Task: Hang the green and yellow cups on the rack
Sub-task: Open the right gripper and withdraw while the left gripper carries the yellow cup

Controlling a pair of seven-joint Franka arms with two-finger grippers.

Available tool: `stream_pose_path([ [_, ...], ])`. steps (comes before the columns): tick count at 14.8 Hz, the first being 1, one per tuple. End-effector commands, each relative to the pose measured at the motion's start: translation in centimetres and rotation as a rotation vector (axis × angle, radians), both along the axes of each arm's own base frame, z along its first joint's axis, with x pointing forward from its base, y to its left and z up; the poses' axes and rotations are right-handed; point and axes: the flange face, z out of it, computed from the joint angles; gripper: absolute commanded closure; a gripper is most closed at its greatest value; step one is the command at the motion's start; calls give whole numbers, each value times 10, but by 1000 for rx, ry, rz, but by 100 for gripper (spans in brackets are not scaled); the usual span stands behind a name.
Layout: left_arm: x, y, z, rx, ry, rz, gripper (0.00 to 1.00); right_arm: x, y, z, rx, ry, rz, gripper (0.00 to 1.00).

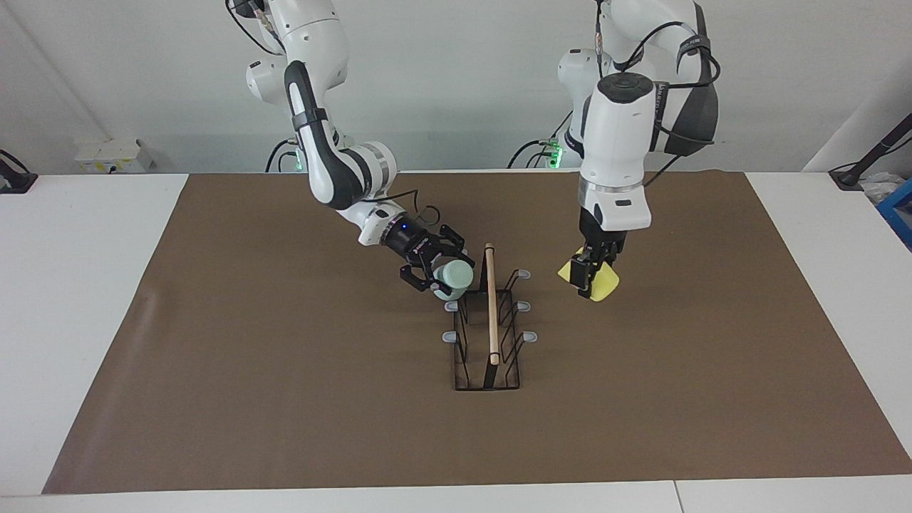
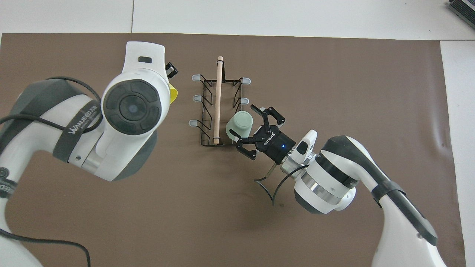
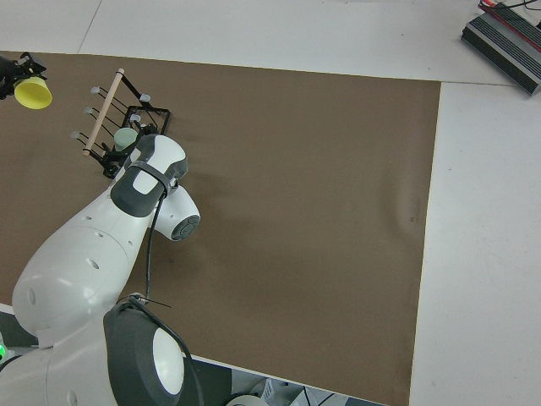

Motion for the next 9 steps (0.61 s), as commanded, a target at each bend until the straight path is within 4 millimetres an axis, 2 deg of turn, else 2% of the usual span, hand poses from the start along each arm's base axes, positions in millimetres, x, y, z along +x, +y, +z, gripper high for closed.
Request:
stream_pose_path([
  [1,-26,-14,-8,63,-109,10,100,-7,-16,39,-46,-27,-84,0],
  [5,-74,-24,-31,190,-247,-29,100,-2,-52,66,-221,-19,-117,0],
  [7,-83,-25,-39,196,-300,2,100,15,-88,79,-370,-89,-94,0],
  [9,-92,-30,-52,218,-354,17,100,30,-120,83,-471,-139,-75,0],
])
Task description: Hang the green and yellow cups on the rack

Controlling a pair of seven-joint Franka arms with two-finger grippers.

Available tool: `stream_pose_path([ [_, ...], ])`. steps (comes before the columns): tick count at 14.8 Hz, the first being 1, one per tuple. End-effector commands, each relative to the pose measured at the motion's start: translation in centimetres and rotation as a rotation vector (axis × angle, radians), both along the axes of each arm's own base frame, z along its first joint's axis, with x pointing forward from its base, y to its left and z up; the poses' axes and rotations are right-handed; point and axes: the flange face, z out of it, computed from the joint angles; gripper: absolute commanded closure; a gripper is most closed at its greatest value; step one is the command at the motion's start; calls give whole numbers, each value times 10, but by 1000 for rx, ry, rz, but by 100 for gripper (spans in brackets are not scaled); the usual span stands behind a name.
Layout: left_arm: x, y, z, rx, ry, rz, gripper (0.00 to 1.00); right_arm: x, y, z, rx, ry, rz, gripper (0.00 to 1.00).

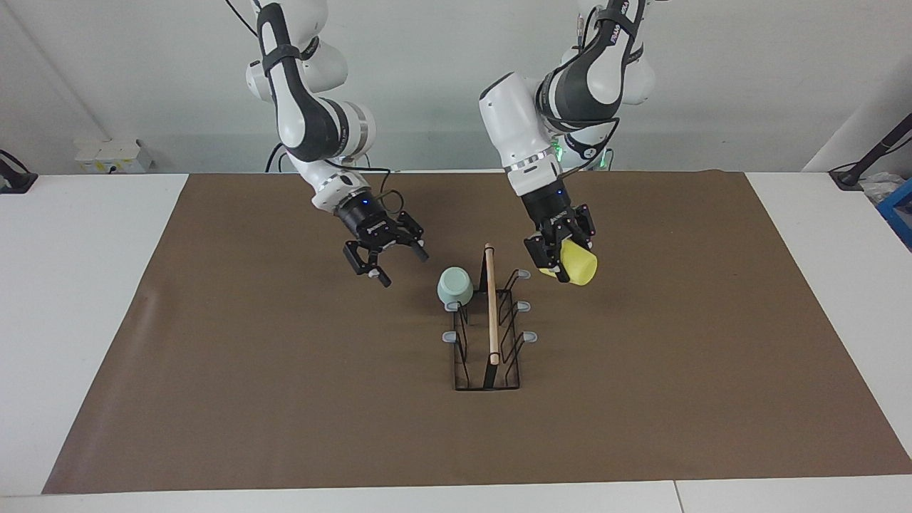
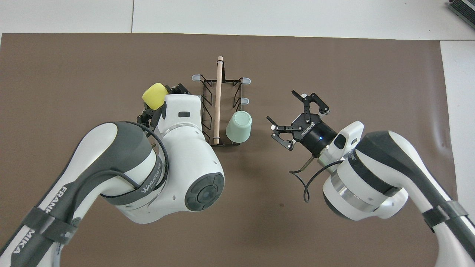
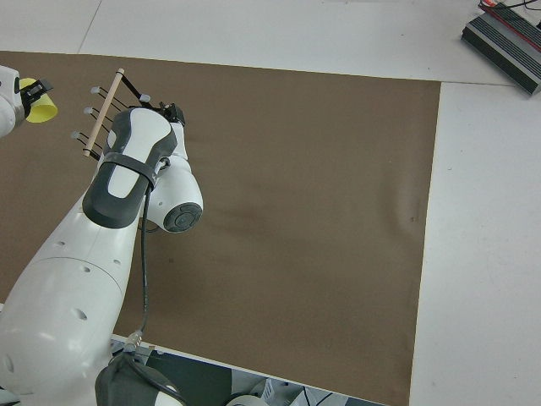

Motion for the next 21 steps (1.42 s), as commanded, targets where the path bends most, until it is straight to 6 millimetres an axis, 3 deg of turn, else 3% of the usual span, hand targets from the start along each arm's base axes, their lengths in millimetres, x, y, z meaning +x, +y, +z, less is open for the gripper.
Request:
stream_pose_path([
  [1,-20,4,-13,20,-81,37,100,19,-42,4,-141,-55,19,0],
  [7,-20,-17,-51,58,-228,171,100,51,-137,8,-452,-76,118,0],
  [9,-29,-30,-58,60,-233,161,100,56,-155,8,-501,-42,130,0],
  [11,-35,-48,-81,73,-228,152,100,58,-171,6,-544,-22,135,0],
  [12,-24,-57,-90,87,-238,167,100,58,-180,5,-559,-15,127,0],
  [14,-19,-63,-93,112,-263,175,100,59,-196,7,-594,1,120,0],
  [19,-40,-74,-100,126,-254,140,100,67,-232,11,-710,96,158,0],
  [21,-45,-79,-100,122,-250,134,49,69,-236,15,-682,158,139,0],
])
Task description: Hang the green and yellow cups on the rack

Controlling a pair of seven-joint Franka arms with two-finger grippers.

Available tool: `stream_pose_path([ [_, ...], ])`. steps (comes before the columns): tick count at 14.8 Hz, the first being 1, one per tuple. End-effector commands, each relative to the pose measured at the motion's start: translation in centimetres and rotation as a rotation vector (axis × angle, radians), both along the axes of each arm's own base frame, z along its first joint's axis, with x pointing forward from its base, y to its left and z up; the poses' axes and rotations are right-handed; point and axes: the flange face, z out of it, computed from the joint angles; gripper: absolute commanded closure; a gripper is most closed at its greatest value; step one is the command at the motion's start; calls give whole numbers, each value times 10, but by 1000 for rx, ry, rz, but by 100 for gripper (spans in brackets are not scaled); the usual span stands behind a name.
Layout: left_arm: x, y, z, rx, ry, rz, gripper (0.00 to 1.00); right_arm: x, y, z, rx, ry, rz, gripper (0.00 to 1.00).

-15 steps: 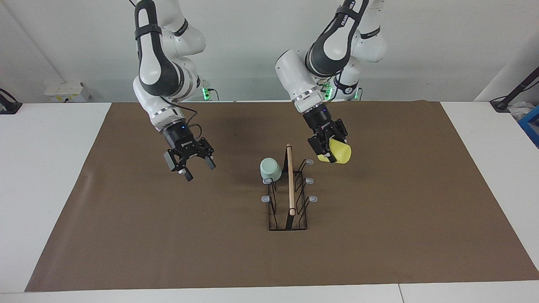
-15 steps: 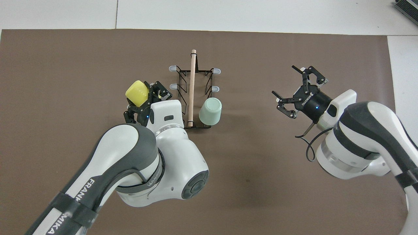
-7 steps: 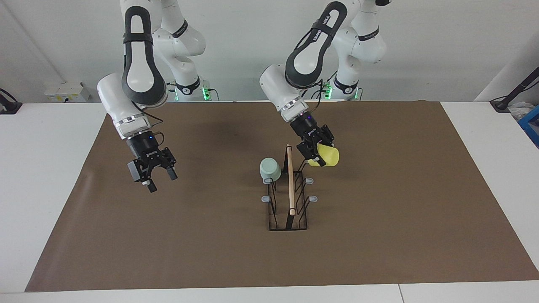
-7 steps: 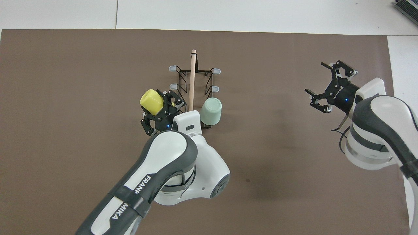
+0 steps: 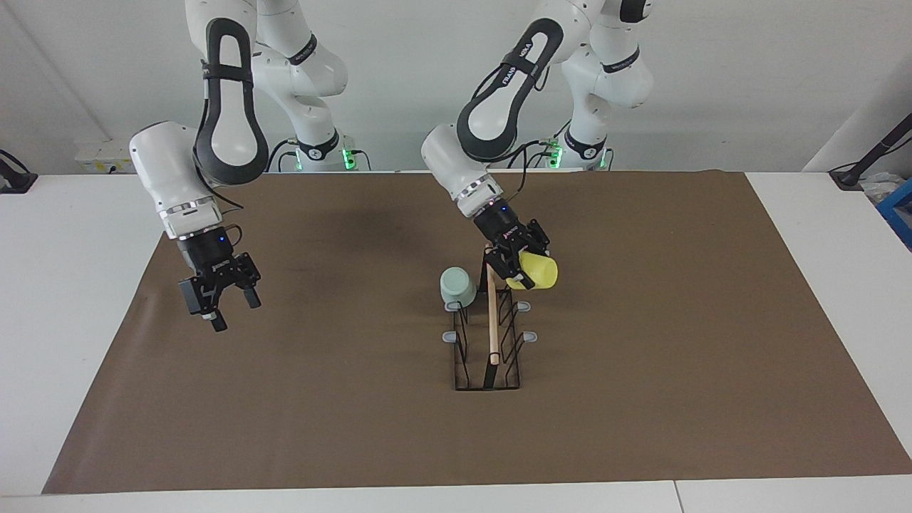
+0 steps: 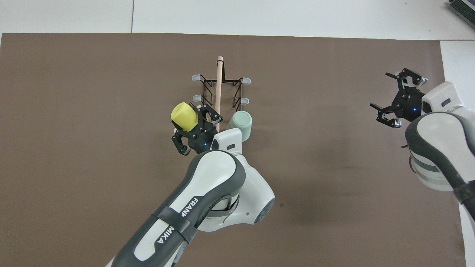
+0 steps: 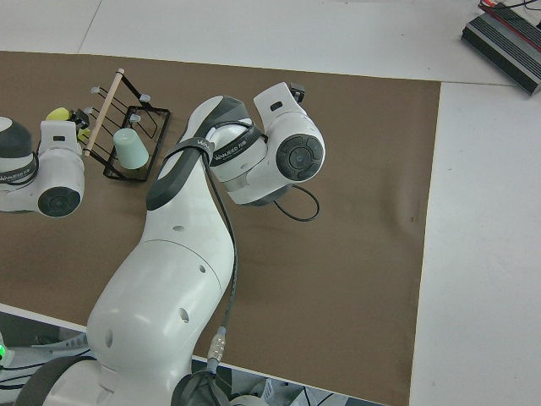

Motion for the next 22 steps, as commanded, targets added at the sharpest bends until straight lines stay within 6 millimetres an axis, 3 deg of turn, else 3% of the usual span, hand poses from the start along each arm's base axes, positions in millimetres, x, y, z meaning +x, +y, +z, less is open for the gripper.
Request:
stream_pose_path([
  [1,-8,-4,4,12,-23,6,9,7,-6,5,17,65,-49,0],
  [2,-7,-4,8,8,-26,11,0,9,-8,9,14,80,-71,0],
  [5,-11,-7,27,-64,8,12,0,11,-8,14,-1,184,-137,0],
  [8,-11,-2,52,-88,76,-15,0,19,4,38,-78,319,-245,0],
  [11,7,23,85,-80,244,-96,0,15,18,51,-85,432,-400,0],
  [13,23,51,100,-67,355,-139,0,8,21,56,-55,491,-557,0],
  [15,34,65,101,-23,453,-213,0,1,38,63,-78,528,-688,0],
  [19,68,122,107,-28,616,-305,0,-8,70,76,-26,601,-932,0],
  [22,91,167,111,-45,696,-381,0,-10,77,110,25,652,-1138,0],
])
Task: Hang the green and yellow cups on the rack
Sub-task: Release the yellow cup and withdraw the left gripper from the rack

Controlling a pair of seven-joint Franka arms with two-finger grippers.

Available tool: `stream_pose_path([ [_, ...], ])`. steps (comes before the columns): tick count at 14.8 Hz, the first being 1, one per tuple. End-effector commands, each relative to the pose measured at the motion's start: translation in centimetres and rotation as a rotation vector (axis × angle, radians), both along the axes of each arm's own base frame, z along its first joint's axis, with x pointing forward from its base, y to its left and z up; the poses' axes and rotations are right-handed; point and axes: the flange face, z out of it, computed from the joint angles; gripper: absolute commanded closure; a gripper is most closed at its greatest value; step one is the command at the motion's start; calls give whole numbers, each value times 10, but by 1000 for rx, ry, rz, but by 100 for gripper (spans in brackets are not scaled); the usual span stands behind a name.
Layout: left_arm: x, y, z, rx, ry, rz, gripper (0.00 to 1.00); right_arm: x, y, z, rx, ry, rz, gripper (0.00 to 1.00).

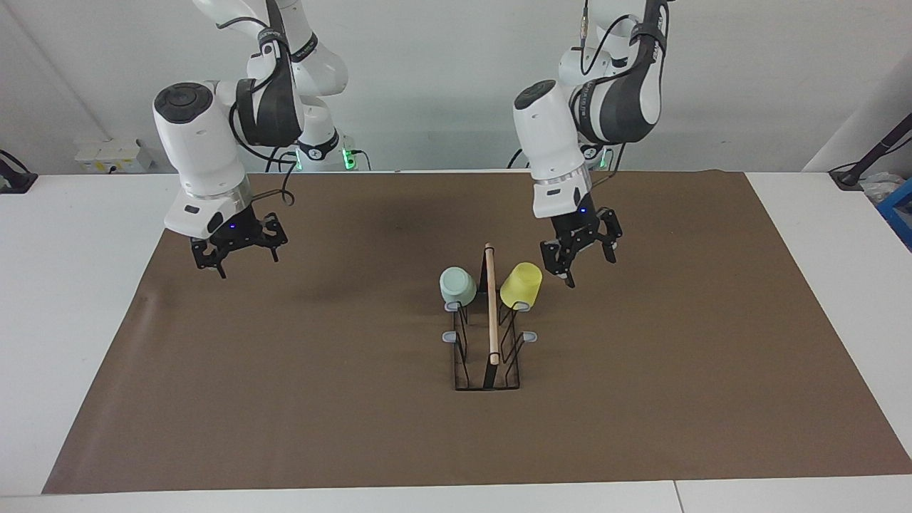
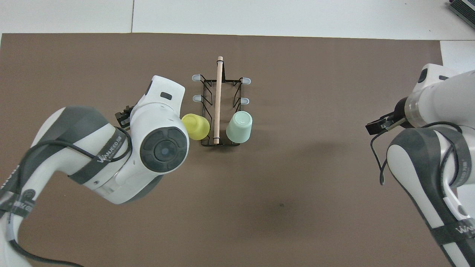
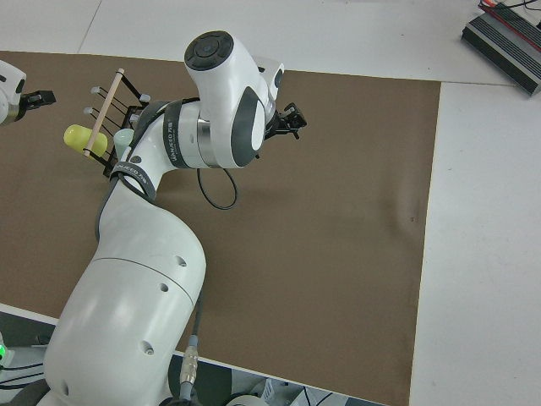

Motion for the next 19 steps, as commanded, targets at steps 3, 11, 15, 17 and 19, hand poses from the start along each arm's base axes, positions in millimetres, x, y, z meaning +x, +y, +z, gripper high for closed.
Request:
stream_pose_path([
  [3,21,72,10,-55,146,-155,0,-5,-13,64,-23,52,-208,0],
  [11,20,173,27,-144,328,-305,0,-40,-47,111,87,163,-483,0],
  [15,14,221,28,-184,418,-398,0,-45,-45,109,93,141,-464,0],
  [17,14,244,29,-175,431,-427,0,-45,-47,109,95,140,-465,0],
  [19,15,249,35,-177,450,-447,0,-45,-46,109,94,142,-447,0],
])
